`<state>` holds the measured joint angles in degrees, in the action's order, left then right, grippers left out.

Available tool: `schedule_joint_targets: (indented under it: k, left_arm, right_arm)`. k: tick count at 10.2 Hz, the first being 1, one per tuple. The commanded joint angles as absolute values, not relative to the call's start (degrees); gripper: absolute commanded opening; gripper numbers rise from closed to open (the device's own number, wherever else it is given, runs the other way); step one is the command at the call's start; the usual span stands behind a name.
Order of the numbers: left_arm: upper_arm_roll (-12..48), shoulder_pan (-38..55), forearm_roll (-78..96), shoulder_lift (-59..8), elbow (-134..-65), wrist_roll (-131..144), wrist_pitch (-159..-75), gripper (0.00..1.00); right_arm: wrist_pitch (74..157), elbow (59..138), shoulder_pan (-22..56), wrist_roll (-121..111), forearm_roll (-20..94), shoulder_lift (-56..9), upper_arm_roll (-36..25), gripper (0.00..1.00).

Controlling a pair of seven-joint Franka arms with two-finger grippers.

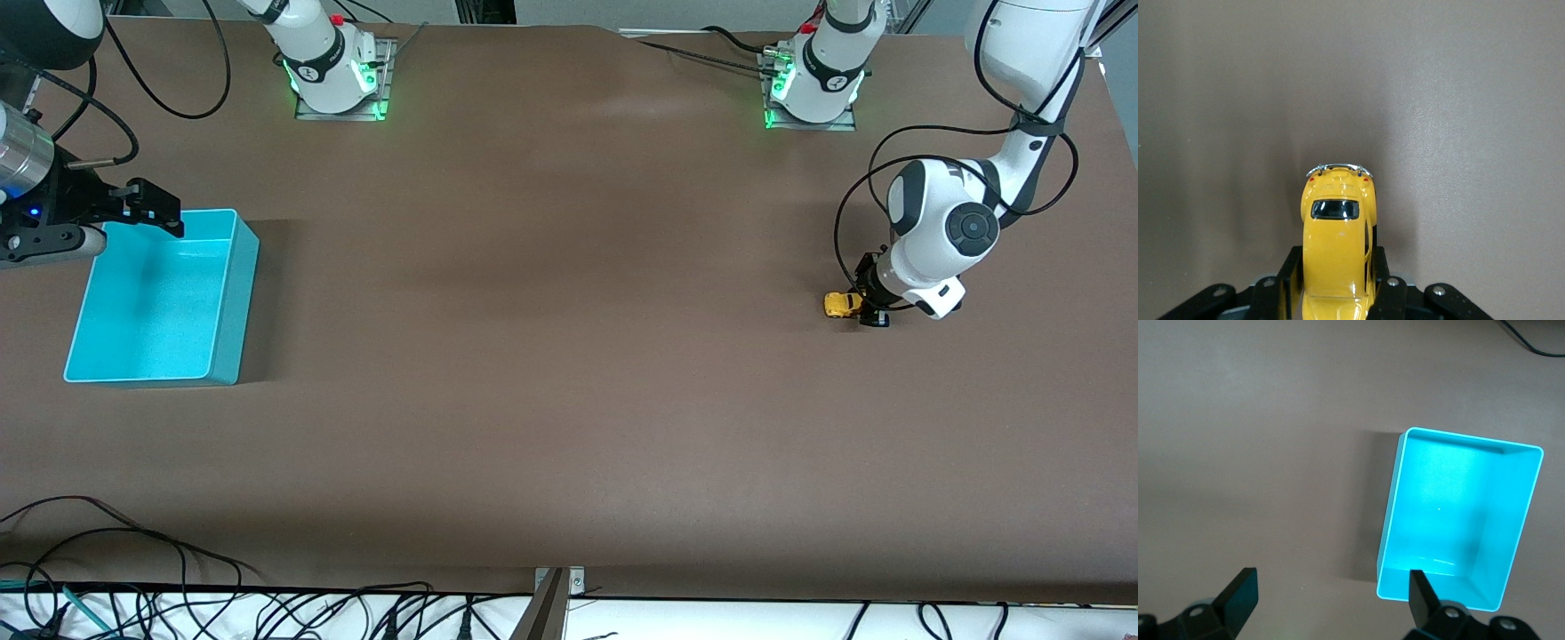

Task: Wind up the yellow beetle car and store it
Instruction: 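Close the left gripper around the yellow car's body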

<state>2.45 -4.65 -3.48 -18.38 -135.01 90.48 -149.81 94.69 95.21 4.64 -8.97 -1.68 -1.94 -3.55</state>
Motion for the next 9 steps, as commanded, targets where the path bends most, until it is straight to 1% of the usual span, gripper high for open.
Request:
schedule_joint_targets:
  k: [1,2,5,7,9]
  left_arm:
    - [2.99,-4.4,-5.27,-16.62,-134.83,90.26,-150.12,0.0]
    - [4.55,-4.31,-5.27,-16.09,-134.74,90.44,-150.03,0.0]
    - [11.84,-4.31,-4.57,-16.52,-133.86,94.9,-149.94,0.0]
    - [14.58,-3.96,-4.57,-17.92,-133.51,97.55,-150.2,0.0]
    - [15.9,-3.87,-4.83,-20.82,-131.93,98.26,-150.38,0.0]
  right_arm:
    - [94.13,95.01,4.66,-9.75,-0.7,-1.85,-3.52,1.0]
    - [94.13,95.01,4.66,-9.76,-0.7,-1.85,-3.52,1.0]
    - [94.13,95.01,4.66,-9.76,-0.7,-1.85,-3.52,1.0]
    - [94.13,95.01,4.66,-9.76,-0.7,-1.85,-3.52,1.0]
    - [94.04,95.1,4.66,-9.84,-0.7,-1.85,-3.52,1.0]
